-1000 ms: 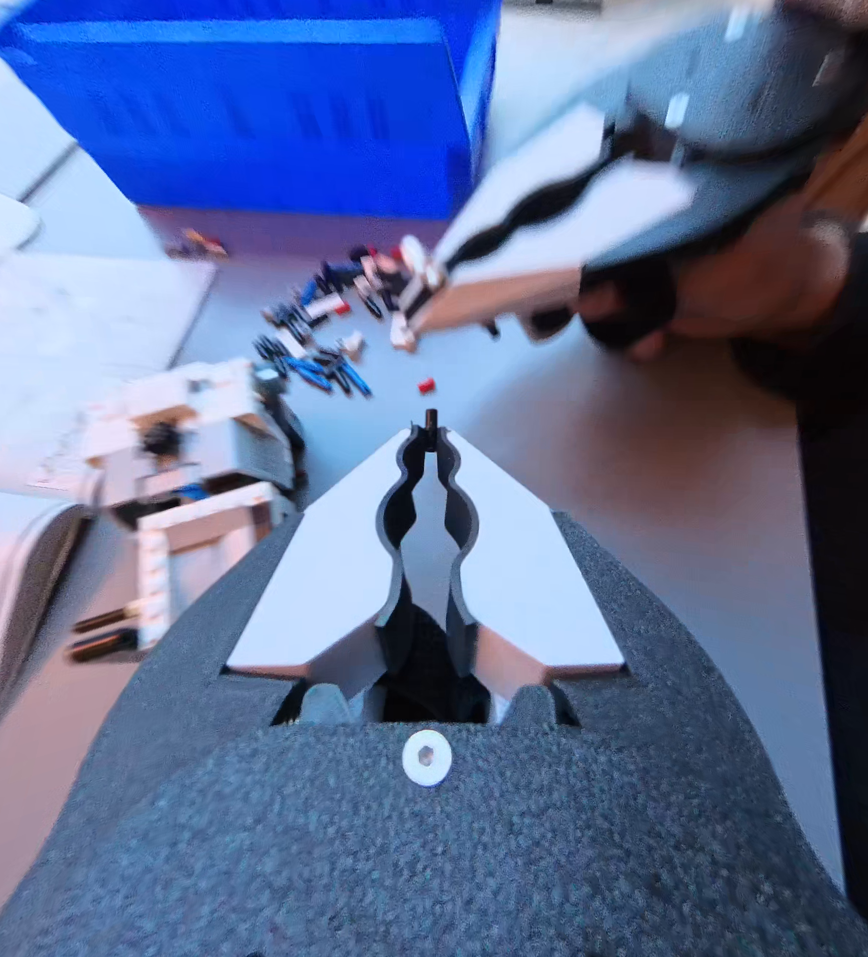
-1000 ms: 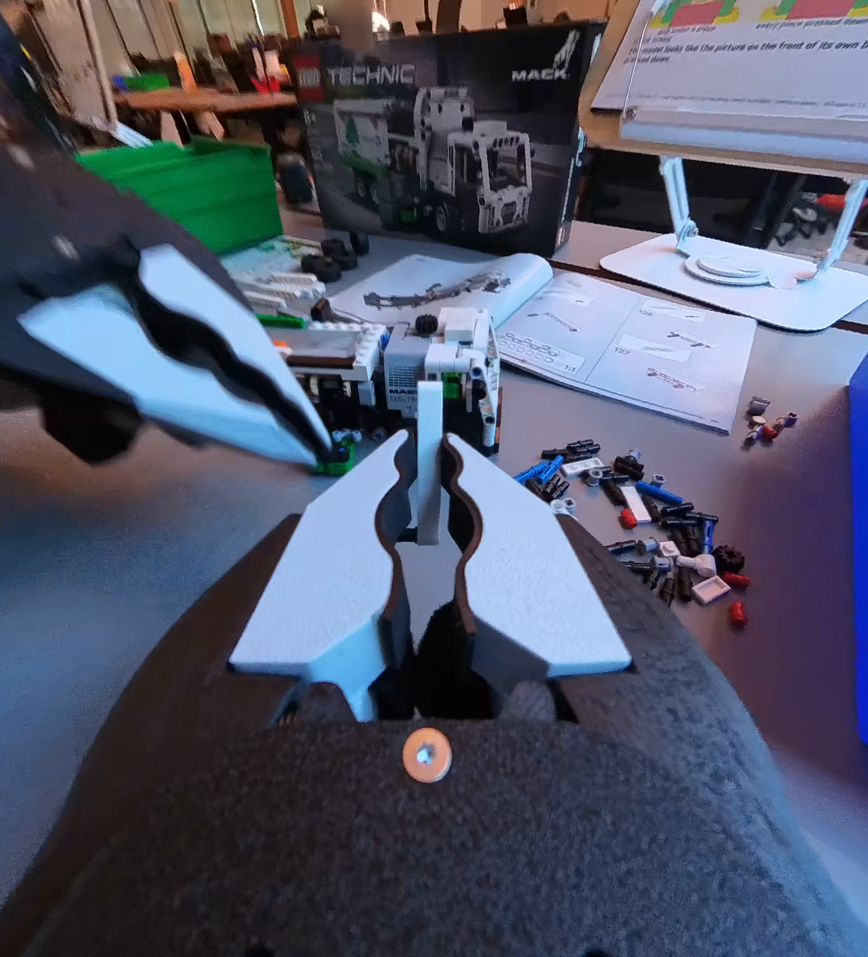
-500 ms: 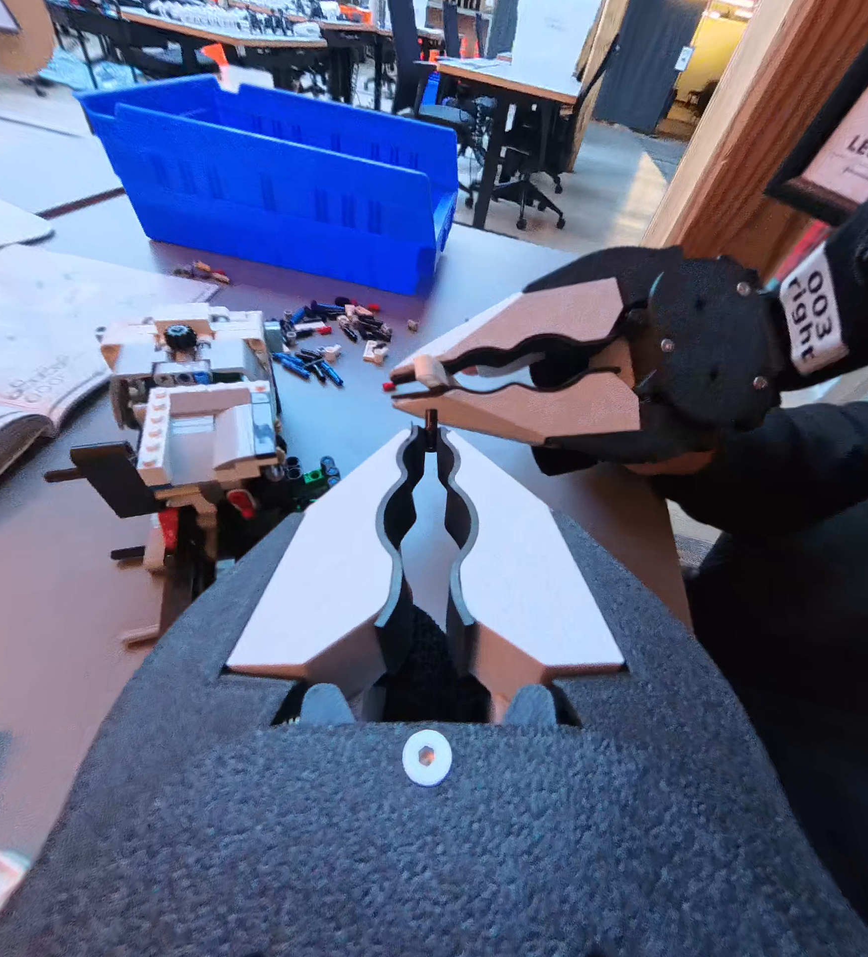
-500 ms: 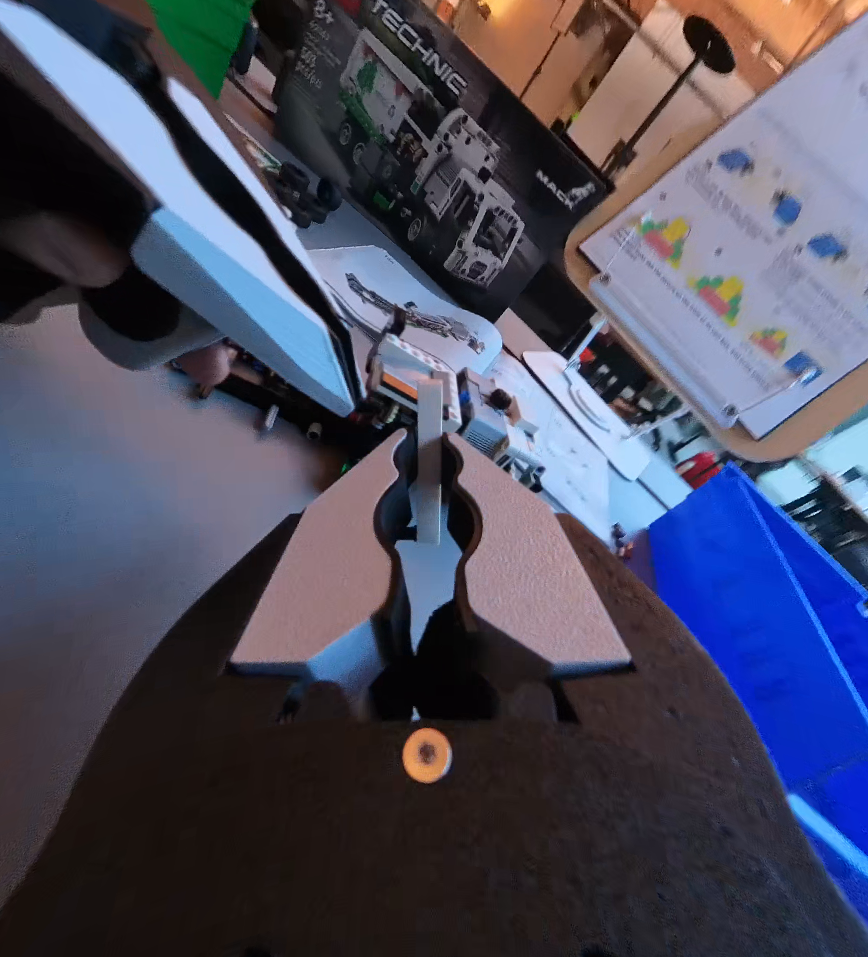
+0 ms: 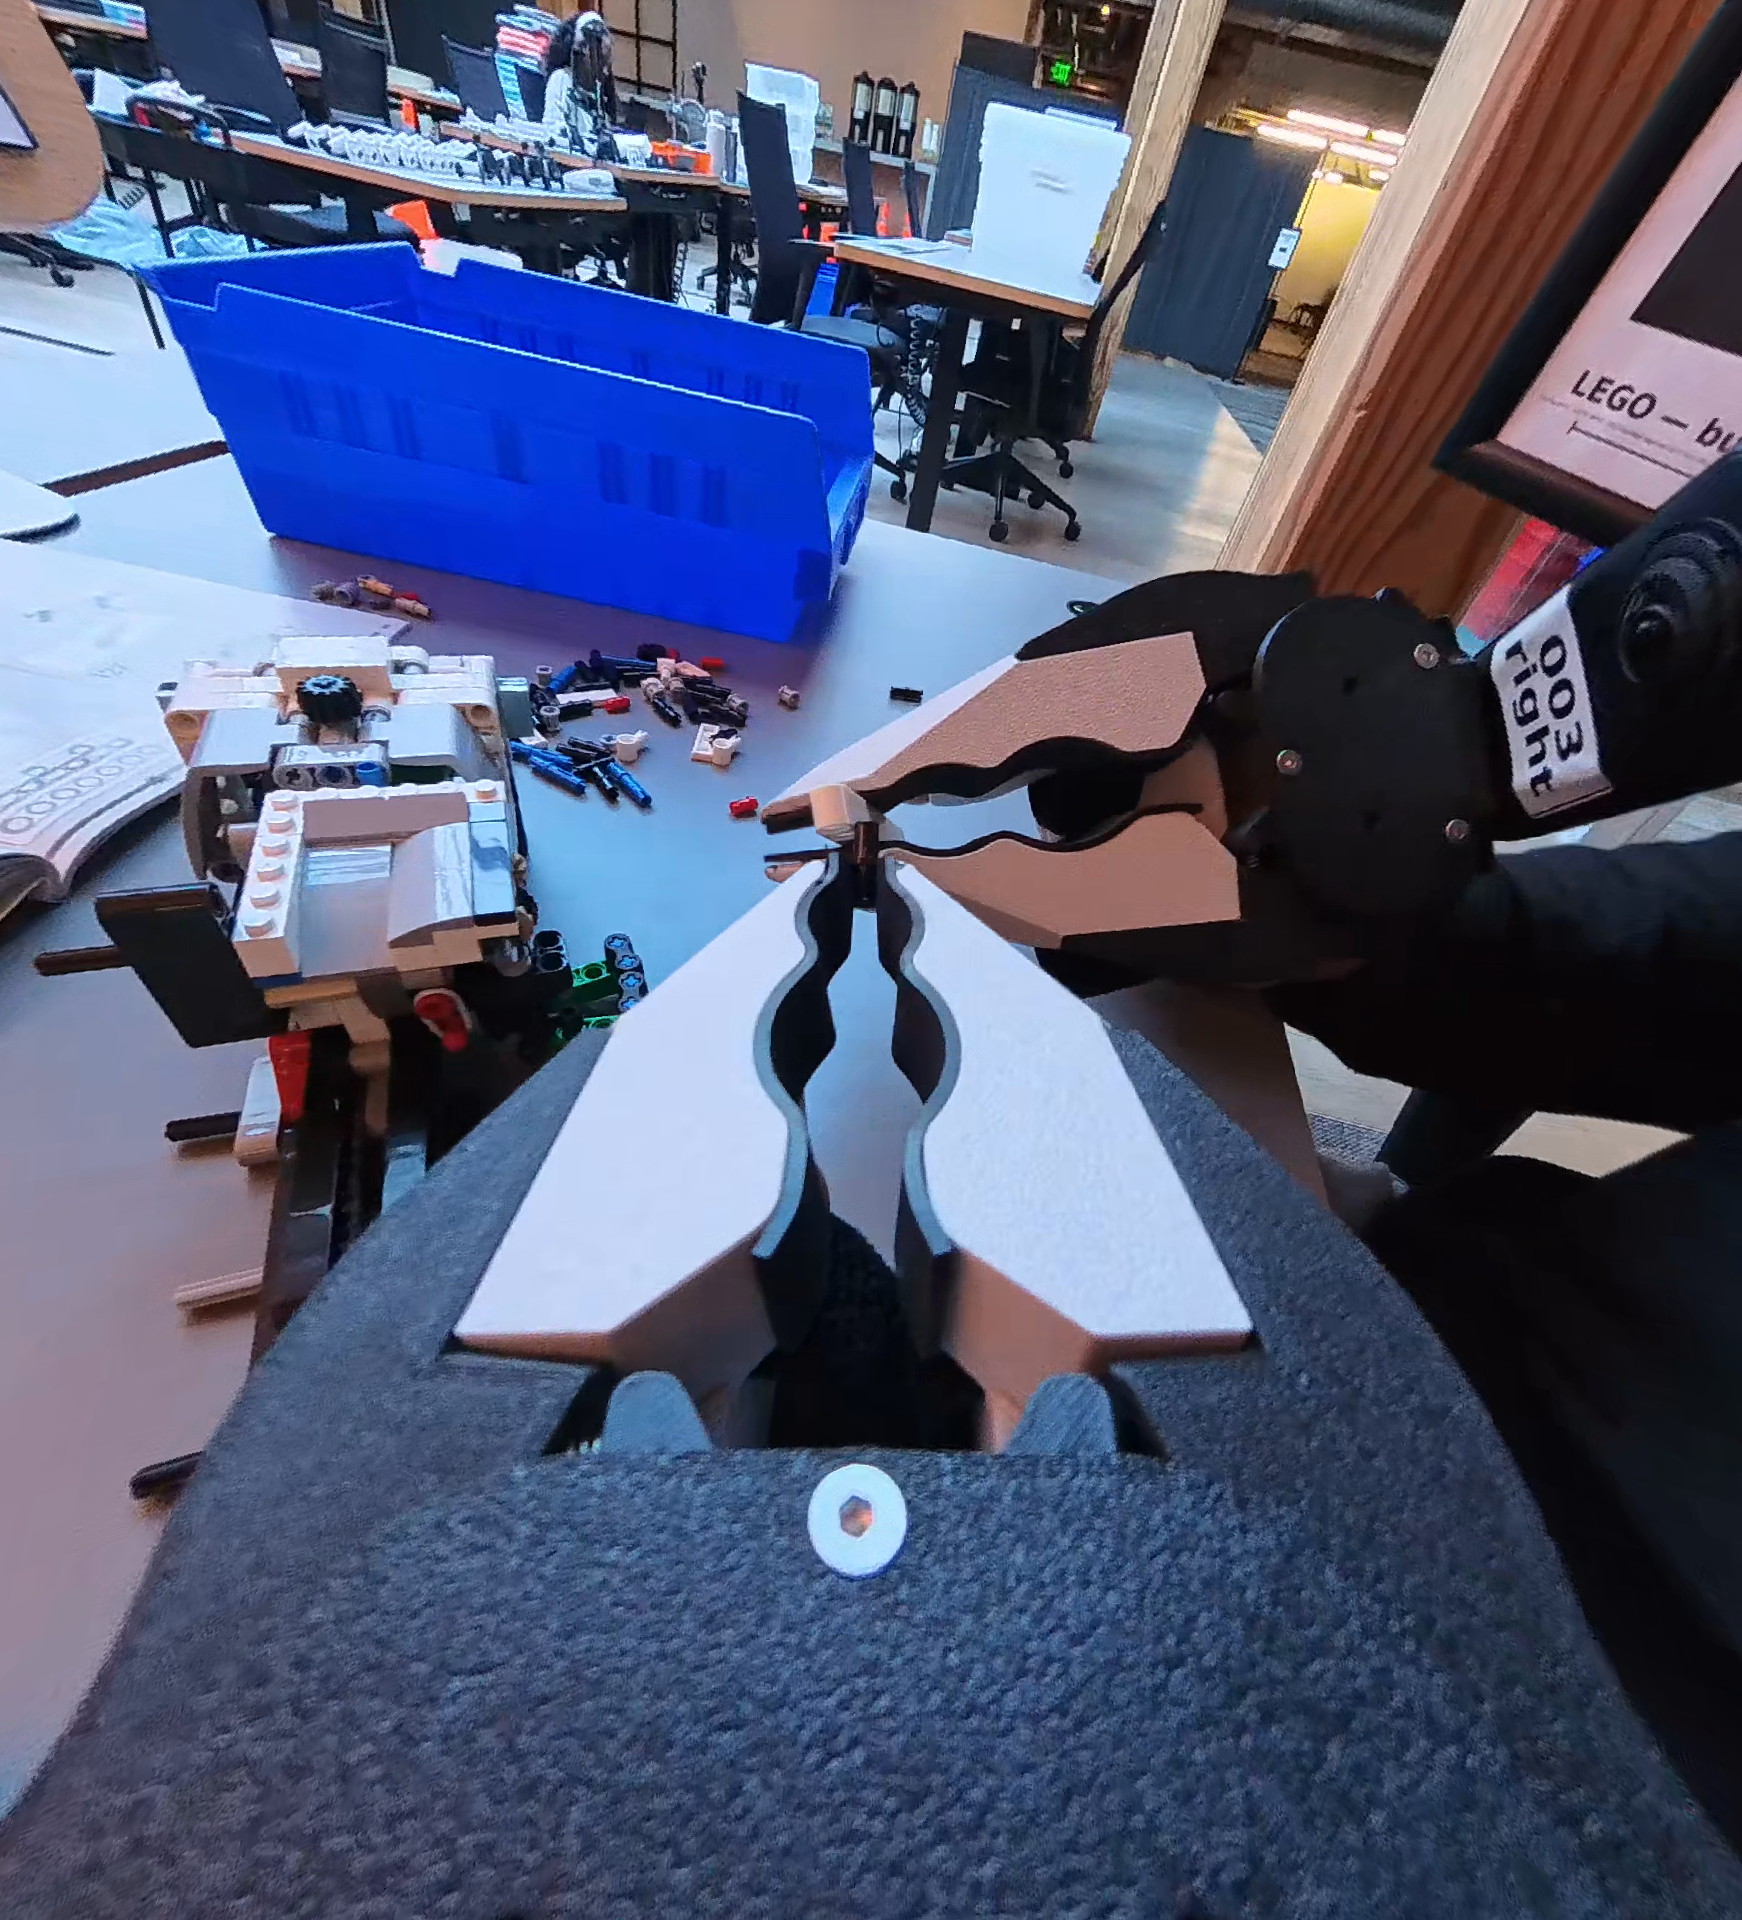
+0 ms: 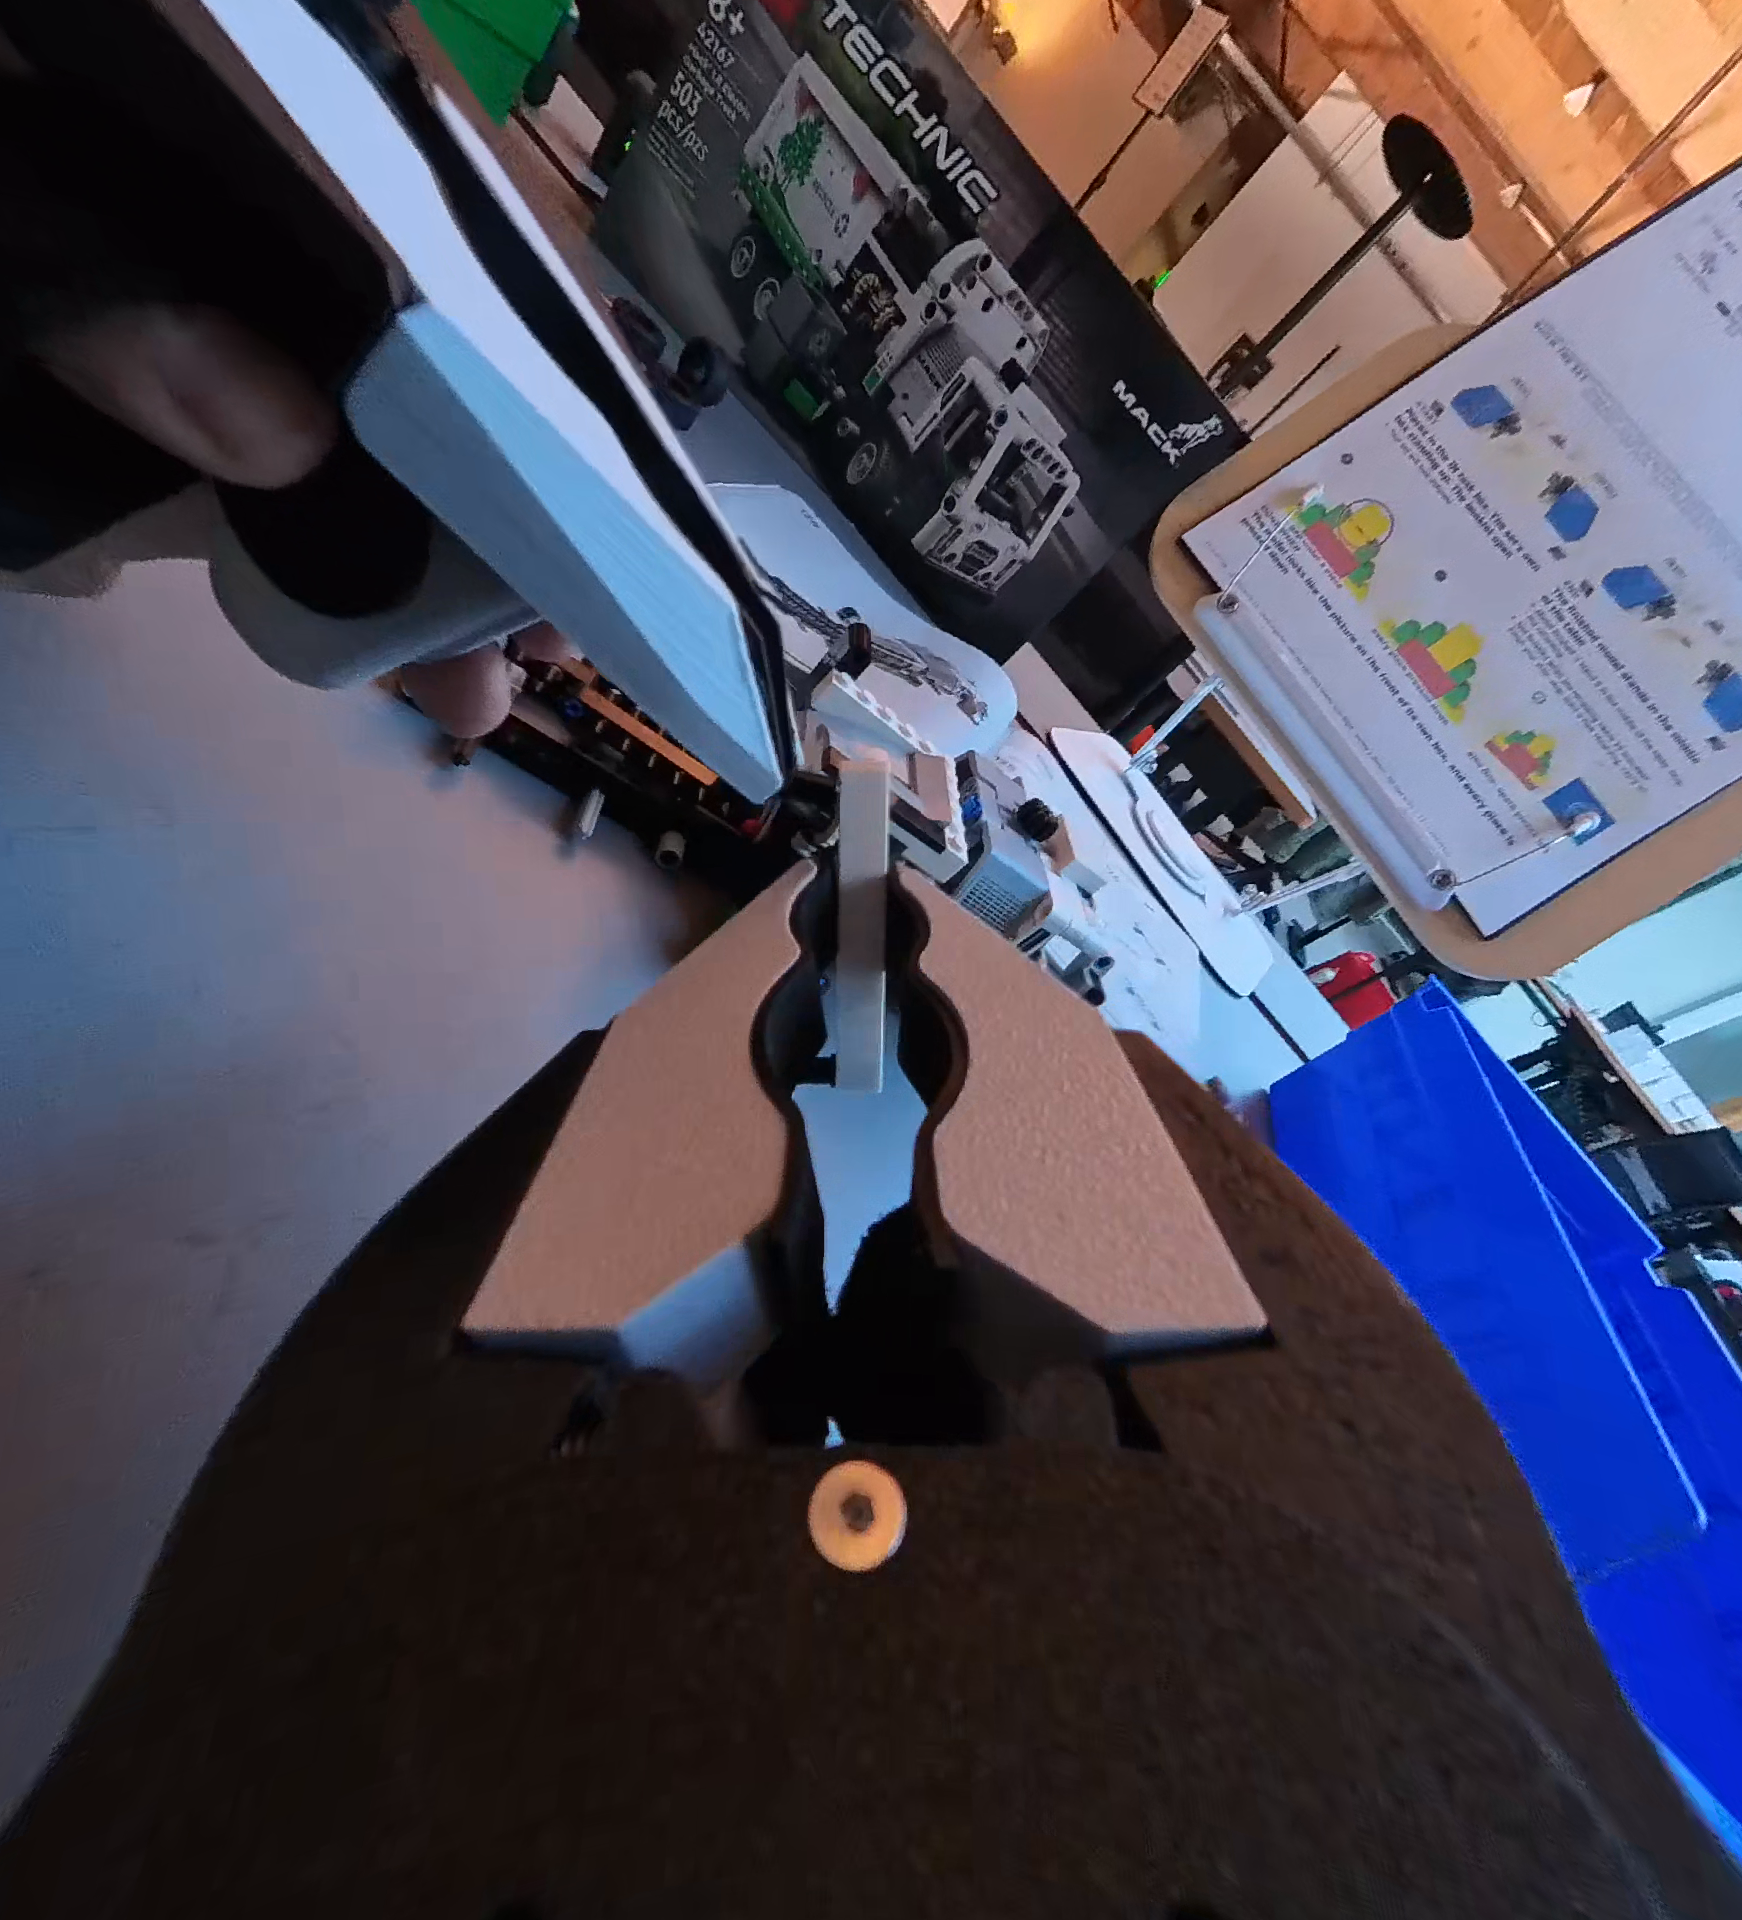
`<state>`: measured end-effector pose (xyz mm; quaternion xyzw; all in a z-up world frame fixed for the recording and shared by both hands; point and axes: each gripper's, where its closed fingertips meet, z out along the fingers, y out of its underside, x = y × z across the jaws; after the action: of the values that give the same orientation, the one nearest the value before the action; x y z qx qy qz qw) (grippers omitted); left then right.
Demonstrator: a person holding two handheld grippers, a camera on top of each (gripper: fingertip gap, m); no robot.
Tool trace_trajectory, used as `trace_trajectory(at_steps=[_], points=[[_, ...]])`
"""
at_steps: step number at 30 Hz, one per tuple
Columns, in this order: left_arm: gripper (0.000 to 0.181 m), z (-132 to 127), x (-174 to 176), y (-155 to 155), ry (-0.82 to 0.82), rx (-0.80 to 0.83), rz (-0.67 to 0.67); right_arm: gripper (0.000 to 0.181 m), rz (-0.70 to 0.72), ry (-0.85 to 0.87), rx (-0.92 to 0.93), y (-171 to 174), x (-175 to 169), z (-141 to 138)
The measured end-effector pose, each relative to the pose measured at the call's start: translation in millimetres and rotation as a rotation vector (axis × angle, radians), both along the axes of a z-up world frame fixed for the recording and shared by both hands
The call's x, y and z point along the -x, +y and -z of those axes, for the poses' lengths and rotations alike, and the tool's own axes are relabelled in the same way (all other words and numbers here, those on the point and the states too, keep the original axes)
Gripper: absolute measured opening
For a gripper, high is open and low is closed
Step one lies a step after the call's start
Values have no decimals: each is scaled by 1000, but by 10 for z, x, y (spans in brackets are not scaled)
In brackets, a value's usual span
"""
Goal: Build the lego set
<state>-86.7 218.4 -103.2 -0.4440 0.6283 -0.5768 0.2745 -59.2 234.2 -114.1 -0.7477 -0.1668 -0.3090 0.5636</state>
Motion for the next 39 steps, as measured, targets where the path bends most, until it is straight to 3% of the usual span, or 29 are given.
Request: trace_trajectory(at_steps=[1, 11, 24, 31, 39], points=[[3, 5, -3, -1, 6, 6, 3, 7, -1, 6, 2, 0, 1, 5], [3, 27, -45, 101, 59, 101, -25, 7, 1, 41, 6, 15, -11, 20], [3, 51, -54, 90, 74, 98, -27, 7, 12, 35, 22, 35, -27, 57], [3, 23, -75, 82, 101, 241, -33, 7, 23, 84, 13, 41, -39, 41], [2, -6, -86, 93, 65, 209, -72, 7, -6, 163, 6, 47, -30, 30]])
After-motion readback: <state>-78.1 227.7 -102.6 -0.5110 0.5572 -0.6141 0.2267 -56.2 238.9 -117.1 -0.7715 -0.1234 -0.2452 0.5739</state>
